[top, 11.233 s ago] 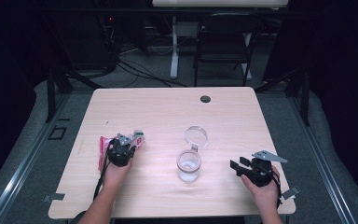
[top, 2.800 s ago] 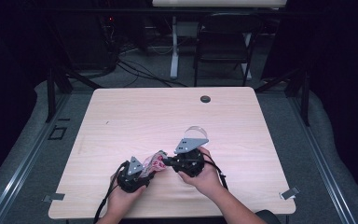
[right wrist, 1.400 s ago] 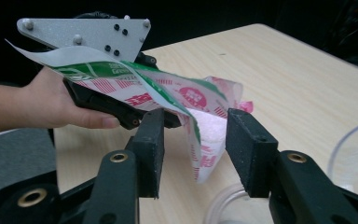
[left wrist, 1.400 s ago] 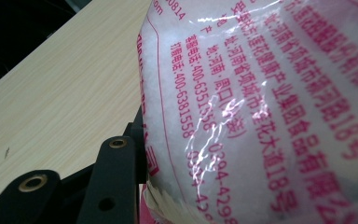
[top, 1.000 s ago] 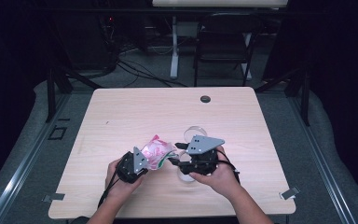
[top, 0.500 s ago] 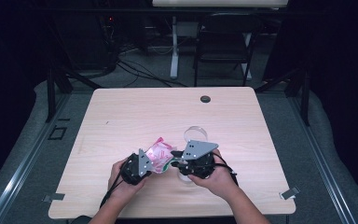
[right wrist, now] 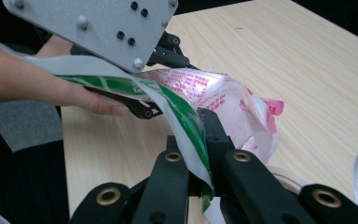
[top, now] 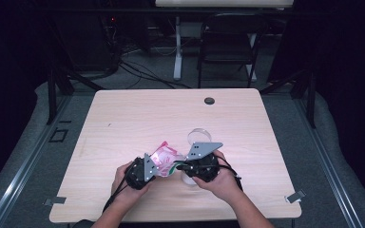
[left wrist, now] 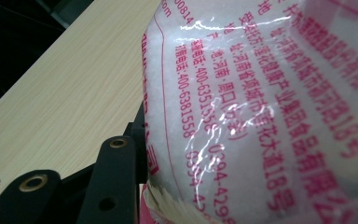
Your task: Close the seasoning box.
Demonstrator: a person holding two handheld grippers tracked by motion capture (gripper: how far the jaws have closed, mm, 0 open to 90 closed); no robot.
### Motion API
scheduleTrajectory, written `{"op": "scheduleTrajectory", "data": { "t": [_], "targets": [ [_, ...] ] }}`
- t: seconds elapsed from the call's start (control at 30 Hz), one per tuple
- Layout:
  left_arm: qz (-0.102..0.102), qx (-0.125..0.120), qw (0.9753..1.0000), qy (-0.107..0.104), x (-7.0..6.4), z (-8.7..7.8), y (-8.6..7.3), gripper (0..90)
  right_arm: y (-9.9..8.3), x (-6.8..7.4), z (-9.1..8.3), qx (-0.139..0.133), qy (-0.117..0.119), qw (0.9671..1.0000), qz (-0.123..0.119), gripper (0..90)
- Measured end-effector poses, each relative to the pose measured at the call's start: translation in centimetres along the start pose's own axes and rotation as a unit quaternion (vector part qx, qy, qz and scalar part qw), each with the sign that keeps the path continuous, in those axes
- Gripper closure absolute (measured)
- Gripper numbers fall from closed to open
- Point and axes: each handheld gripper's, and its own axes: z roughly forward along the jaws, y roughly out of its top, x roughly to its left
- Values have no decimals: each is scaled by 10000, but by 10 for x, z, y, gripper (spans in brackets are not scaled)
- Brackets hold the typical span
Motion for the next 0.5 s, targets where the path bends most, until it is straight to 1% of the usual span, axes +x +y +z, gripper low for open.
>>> {"op": "scheduleTrajectory", "data": {
  "t": [0.07,0.2,0.23,0.5],
  "targets": [
    [27,1,10000,-5,0,-1,0,604,0,0,-1,10,27,9999,112,900],
    [20,-25,10000,64,-1,-1,1,604,0,0,-2,14,42,9996,284,900],
    [57,-30,9999,79,-1,-1,2,604,0,0,-2,2,54,9994,341,900],
    [210,-50,9995,218,-2,-3,5,604,-1,-2,-4,19,172,9985,512,900]
  ]
}}
